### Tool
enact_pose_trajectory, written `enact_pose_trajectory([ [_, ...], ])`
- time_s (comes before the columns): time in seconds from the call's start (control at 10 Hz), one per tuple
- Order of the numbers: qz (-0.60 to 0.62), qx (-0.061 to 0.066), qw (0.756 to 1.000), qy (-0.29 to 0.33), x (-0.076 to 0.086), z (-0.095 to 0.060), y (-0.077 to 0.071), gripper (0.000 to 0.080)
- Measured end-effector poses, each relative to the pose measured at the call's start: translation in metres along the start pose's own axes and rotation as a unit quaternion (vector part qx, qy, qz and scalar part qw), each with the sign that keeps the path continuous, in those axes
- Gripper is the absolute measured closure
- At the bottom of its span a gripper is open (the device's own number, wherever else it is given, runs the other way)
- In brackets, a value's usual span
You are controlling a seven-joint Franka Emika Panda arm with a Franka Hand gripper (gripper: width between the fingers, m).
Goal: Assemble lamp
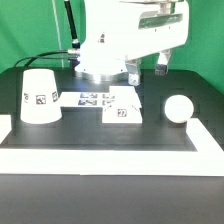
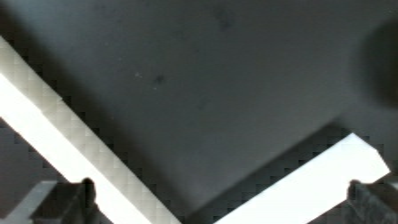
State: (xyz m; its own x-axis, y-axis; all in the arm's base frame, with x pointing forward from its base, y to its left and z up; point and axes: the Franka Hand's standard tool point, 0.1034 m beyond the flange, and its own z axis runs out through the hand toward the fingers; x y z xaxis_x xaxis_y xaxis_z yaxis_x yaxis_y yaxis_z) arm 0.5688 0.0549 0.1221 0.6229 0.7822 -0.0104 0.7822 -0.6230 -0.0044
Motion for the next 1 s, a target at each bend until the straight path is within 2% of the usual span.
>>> enact_pose_trajectory([
  [0.7, 0.001, 0.0, 1.0, -0.001, -0.001, 0.001, 0.0, 0.01],
  [0.8, 0.014, -0.006, 1.0, 0.005, -0.012, 0.001, 0.001, 0.01],
  [1.0, 0.078, -0.009, 0.997, 0.002, -0.038, 0.006, -0.009, 0.01],
])
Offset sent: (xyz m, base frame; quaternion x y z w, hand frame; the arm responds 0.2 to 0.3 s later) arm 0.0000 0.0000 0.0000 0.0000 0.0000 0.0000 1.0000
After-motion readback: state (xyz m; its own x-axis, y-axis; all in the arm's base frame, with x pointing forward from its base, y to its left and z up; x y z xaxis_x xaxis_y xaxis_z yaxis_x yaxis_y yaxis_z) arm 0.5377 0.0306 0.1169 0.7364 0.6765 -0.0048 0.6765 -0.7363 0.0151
